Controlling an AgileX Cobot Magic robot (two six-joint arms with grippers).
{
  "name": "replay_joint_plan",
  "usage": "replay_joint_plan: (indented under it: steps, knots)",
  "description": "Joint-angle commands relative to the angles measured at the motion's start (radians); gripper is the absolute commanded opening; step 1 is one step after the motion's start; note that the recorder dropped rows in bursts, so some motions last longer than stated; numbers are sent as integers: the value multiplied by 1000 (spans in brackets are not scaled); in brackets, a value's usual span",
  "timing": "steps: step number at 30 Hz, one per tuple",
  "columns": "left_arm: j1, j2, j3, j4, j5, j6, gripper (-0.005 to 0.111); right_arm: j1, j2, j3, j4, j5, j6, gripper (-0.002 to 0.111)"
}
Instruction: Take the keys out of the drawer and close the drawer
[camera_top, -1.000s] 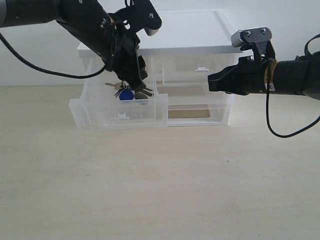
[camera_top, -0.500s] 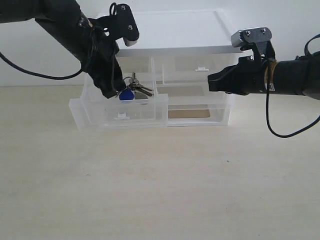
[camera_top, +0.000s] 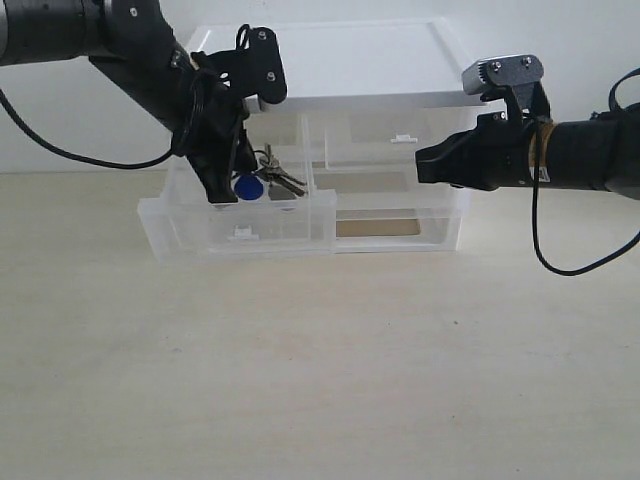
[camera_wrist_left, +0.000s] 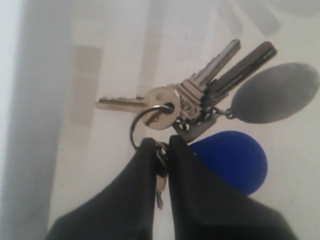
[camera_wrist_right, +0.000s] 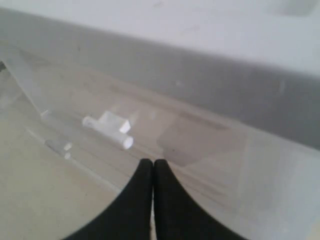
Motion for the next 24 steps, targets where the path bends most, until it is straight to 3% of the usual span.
replay_joint_plan:
  steps: [1,7,14,17,20,22,24]
  knots:
    - [3,-15,3,-40,84,21,4,-19,5,-20,84,67,-8,0]
    - [3,-61,3,-121,244,79,4,-19,42,-22,142,55,-41,0]
    - [1,-82,3,-216,40,46,4,-19,42,-22,142,52,-46,0]
    - [1,-82,3,-211,29,28,7,-19,42,-22,142,52,-46,0]
    - [1,-76,3,-201,62,2,23,-19,42,-22,142,50,-46,0]
    - [3,-71,3,-201,51,-83,42,-19,42,-22,142,50,-46,0]
    - [3,-71,3,-193,36,-216,70,-19,42,-22,142,46,-46,0]
